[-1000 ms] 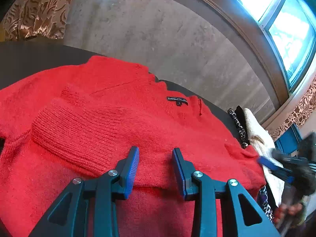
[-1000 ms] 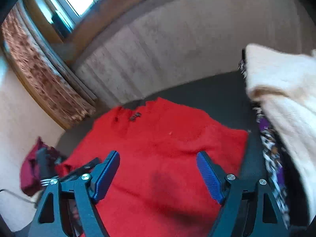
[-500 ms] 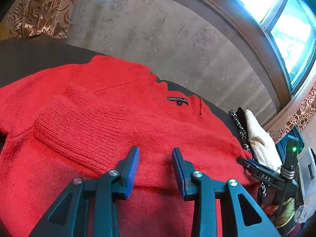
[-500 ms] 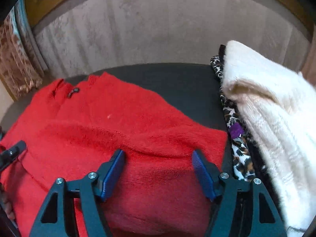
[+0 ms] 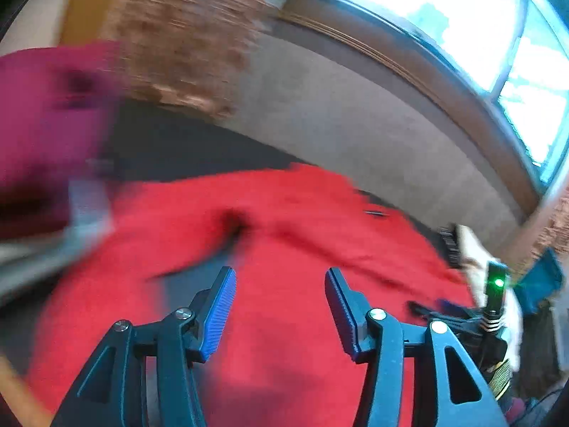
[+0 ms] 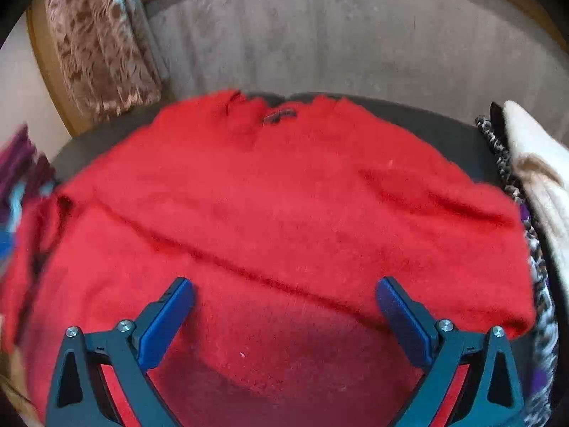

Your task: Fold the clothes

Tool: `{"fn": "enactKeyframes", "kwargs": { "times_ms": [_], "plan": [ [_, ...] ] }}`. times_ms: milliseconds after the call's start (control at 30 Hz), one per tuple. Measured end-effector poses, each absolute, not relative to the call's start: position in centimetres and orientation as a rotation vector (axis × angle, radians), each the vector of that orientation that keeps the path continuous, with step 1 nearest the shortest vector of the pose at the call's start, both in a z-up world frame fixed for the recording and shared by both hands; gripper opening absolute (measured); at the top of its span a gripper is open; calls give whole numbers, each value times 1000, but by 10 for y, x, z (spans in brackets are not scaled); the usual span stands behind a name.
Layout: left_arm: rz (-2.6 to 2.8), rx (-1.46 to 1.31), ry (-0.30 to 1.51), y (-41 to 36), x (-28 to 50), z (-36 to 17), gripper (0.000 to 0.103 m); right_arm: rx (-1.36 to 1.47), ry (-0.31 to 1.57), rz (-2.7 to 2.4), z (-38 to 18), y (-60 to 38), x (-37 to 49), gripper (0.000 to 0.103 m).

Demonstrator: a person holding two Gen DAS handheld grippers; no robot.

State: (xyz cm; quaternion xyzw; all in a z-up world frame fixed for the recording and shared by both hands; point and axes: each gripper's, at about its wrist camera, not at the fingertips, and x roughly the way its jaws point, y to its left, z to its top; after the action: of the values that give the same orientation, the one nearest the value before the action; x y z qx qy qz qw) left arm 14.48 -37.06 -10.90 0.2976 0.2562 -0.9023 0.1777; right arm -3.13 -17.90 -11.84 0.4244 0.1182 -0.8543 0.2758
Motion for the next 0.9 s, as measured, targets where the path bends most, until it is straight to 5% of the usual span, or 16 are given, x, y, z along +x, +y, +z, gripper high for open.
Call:
{"fn": "enactKeyframes", "kwargs": {
  "times_ms": [300,767,867,900],
  "plan": [
    [-2367,789,732,-421,290,-136,64,1120,315,-2300,-121,-180,-32,103],
    [-2402,1005,608,-410,226,-180,68,1115,332,-2310,-120,-185,-27,103],
    [-2394,1064,530,-404,216,-181,62,1113,324,-2309,-120,-185,-27,103],
    [-2400,1092,520,-402,213,-180,44,1112,319,-2308,-120,-184,-28,103]
  ]
}}
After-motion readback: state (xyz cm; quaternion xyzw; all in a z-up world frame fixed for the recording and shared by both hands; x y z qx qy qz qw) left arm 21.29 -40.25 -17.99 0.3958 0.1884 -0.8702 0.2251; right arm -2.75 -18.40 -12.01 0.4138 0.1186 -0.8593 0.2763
